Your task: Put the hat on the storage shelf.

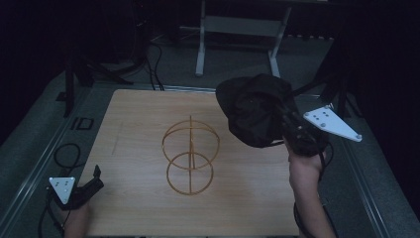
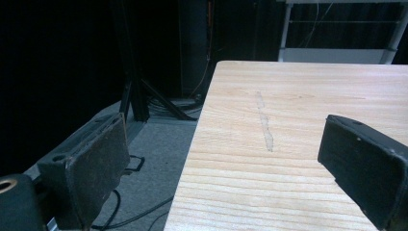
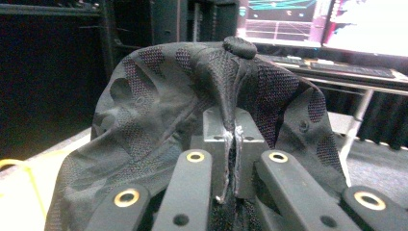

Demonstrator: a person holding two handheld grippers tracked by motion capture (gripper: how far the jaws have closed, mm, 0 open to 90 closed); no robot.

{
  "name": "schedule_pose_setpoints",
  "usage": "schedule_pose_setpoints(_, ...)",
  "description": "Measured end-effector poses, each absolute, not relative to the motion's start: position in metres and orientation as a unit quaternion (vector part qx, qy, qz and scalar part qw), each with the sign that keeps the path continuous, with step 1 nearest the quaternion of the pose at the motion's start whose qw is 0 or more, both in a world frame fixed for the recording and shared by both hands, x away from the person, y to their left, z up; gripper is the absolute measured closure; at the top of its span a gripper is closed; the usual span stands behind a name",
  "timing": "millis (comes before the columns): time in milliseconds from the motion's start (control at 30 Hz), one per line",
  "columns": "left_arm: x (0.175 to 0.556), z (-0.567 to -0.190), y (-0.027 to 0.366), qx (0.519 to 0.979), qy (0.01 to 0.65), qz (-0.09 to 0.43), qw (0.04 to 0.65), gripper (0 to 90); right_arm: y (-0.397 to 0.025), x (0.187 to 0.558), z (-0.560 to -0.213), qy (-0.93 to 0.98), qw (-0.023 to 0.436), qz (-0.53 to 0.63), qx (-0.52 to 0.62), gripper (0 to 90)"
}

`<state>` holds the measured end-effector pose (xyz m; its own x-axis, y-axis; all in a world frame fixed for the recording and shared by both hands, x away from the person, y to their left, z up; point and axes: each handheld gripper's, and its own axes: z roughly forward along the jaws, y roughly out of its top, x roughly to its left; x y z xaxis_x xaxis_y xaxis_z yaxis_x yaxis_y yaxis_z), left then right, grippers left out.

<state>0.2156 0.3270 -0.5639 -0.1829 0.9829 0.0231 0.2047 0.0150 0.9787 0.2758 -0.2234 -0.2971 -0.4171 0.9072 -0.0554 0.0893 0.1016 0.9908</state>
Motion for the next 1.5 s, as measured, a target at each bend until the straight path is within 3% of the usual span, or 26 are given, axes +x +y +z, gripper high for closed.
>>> schedule_pose_setpoints(767,0.216,-0.564,0.327,0.502,0.592,0.489,0.398,4.3,-0.152,0.265,-0.288,0.672,0.324,0.585,0.317,87.0)
schedule_pose_setpoints(1133,0.216,-0.564,0.329,0.499,0.595,0.484,0.403,4.5,-0.115,0.260,-0.296,0.693,0.290,0.594,0.288,87.0)
schedule_pose_setpoints(1500,0.216,-0.564,0.328,0.501,0.594,0.485,0.402,4.5,-0.107,0.259,-0.316,0.707,0.270,0.587,0.287,86.9)
